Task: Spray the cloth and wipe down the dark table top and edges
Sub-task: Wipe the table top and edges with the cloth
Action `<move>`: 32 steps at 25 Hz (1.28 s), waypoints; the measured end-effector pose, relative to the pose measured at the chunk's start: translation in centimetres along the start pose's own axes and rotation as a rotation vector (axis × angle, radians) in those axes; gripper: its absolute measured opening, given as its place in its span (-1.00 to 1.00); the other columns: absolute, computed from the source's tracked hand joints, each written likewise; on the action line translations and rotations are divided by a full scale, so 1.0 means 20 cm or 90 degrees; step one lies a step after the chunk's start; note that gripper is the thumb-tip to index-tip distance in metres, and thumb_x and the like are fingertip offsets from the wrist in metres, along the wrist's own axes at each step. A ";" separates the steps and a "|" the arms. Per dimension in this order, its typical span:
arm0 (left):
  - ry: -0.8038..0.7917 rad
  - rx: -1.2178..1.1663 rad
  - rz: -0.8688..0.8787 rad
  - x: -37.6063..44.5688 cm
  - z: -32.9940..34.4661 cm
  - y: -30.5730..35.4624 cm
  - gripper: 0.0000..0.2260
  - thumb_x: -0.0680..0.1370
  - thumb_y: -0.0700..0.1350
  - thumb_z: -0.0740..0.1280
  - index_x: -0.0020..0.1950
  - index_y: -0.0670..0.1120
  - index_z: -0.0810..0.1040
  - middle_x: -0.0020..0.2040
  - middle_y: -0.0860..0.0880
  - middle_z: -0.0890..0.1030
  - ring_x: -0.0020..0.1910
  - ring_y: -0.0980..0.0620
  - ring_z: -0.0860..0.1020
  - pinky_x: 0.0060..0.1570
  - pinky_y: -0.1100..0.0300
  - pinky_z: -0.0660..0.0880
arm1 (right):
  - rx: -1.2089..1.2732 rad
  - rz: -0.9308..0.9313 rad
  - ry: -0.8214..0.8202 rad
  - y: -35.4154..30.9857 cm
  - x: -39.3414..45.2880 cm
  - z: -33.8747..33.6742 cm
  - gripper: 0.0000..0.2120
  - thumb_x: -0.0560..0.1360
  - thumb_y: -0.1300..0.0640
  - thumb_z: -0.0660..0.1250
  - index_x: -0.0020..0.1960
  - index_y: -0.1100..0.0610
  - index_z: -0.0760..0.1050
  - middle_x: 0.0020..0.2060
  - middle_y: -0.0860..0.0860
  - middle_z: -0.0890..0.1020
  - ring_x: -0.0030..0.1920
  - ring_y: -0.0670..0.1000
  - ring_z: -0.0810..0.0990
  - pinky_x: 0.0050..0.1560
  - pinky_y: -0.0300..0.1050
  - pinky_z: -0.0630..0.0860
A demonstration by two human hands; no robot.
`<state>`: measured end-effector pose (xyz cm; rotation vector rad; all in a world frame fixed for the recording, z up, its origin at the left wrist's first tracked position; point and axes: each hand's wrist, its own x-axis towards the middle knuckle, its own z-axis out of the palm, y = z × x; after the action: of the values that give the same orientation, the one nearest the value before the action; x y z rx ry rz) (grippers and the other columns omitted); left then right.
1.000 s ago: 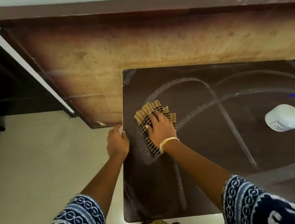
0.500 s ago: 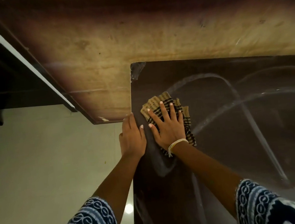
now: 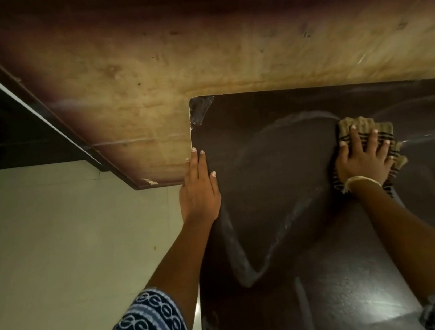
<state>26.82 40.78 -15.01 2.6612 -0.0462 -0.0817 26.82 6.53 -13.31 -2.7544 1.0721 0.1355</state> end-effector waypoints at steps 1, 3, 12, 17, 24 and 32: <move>0.003 0.004 -0.005 0.00 0.00 0.01 -0.50 0.67 0.01 0.01 0.60 -0.09 0.09 0.62 -0.03 0.04 0.55 -0.07 0.20 0.14 -0.04 0.56 | 0.005 0.022 -0.001 -0.07 -0.01 0.01 -0.46 0.60 -0.23 -0.10 0.57 -0.18 -0.01 0.59 0.07 -0.04 0.56 0.27 -0.08 0.49 0.30 -0.09; 0.005 0.009 -0.004 0.00 0.01 0.01 -0.50 0.67 0.00 0.01 0.60 -0.09 0.09 0.62 -0.03 0.04 0.55 -0.07 0.19 0.13 -0.03 0.56 | 0.022 0.014 0.000 -0.28 -0.03 0.03 -0.46 0.61 -0.22 -0.11 0.57 -0.16 -0.02 0.59 0.08 -0.05 0.56 0.28 -0.10 0.49 0.30 -0.11; 0.033 -0.002 0.023 0.01 0.02 -0.02 -0.47 0.63 0.03 -0.07 0.59 -0.09 0.12 0.61 -0.03 0.09 0.56 -0.04 0.18 0.12 0.00 0.55 | -0.052 -0.587 -0.069 -1.17 -0.39 0.25 -0.49 0.59 -0.19 -0.01 0.53 -0.21 0.13 0.56 0.04 0.15 0.55 0.24 0.06 0.48 0.30 0.06; 0.034 0.011 0.026 0.01 0.02 -0.02 -0.48 0.64 0.01 -0.04 0.59 -0.11 0.13 0.61 -0.04 0.10 0.55 -0.06 0.21 0.09 -0.02 0.57 | -0.016 -0.441 -0.017 -0.90 0.07 0.15 -0.49 0.59 -0.23 0.01 0.52 -0.24 0.13 0.57 0.01 0.14 0.55 0.21 0.09 0.47 0.25 0.04; 0.028 0.093 -0.004 0.02 0.03 0.01 -0.49 0.64 -0.02 -0.04 0.59 -0.10 0.12 0.60 -0.05 0.12 0.58 -0.04 0.10 0.40 -0.18 0.31 | 0.019 -0.037 -0.009 -0.50 0.31 0.01 -0.45 0.60 -0.22 -0.08 0.57 -0.16 0.00 0.59 0.05 -0.04 0.57 0.22 -0.10 0.50 0.27 -0.10; 0.031 0.111 0.008 0.01 0.03 0.00 -0.50 0.63 -0.06 0.01 0.59 -0.12 0.13 0.60 -0.06 0.15 0.58 -0.01 0.09 0.47 -0.11 0.22 | -0.039 -0.526 -0.073 -1.32 -0.32 0.24 -0.47 0.62 -0.19 -0.08 0.57 -0.16 0.01 0.59 0.06 0.02 0.56 0.25 -0.06 0.51 0.27 -0.08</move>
<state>27.07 40.47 -15.62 2.8357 -0.0573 -0.0098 39.84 30.75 -13.47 -2.9424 -0.1447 0.1994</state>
